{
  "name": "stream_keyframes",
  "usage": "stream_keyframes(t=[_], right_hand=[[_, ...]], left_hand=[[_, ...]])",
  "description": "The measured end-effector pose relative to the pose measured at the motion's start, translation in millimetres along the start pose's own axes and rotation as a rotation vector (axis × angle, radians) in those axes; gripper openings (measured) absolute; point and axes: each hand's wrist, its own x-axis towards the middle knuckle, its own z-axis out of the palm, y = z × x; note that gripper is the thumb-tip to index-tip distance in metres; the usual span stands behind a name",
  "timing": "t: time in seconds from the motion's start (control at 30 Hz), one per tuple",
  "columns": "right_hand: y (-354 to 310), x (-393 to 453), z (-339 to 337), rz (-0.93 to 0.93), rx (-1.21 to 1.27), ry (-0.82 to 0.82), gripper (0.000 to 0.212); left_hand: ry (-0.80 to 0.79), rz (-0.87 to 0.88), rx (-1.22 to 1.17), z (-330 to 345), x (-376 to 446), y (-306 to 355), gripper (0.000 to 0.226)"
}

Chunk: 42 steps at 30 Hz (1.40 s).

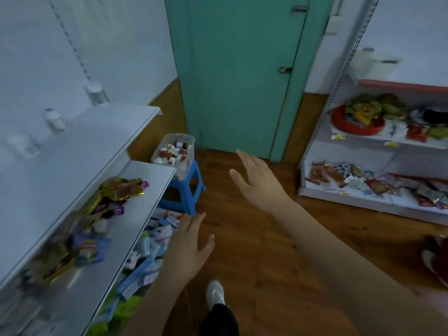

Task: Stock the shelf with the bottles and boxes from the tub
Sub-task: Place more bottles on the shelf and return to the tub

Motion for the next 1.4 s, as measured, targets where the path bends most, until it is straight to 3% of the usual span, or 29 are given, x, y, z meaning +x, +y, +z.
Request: stream_keyframes(t=[0.3, 0.67, 1.07, 1.2, 1.4], right_hand=[[30, 206, 8, -0.001, -0.012, -0.065, 0.064], [88, 383, 32, 0.032, 0.048, -0.123, 0.061], [177, 610, 89, -0.135, 0.180, -0.273, 0.059], [195, 687, 103, -0.213, 0.204, -0.384, 0.060], [205, 766, 154, -0.313, 0.224, -0.525, 0.061]], left_hand=[[0.040, -0.044, 0.005, -19, 212, -39, 0.072], [-0.030, -0.072, -0.028, -33, 379, -68, 0.061], [0.004, -0.344, -0.019, -4, 558, -106, 0.060], [0.041, -0.499, -0.054, -2, 601, -113, 0.080], [0.035, -0.622, -0.054, 7, 628, -137, 0.061]])
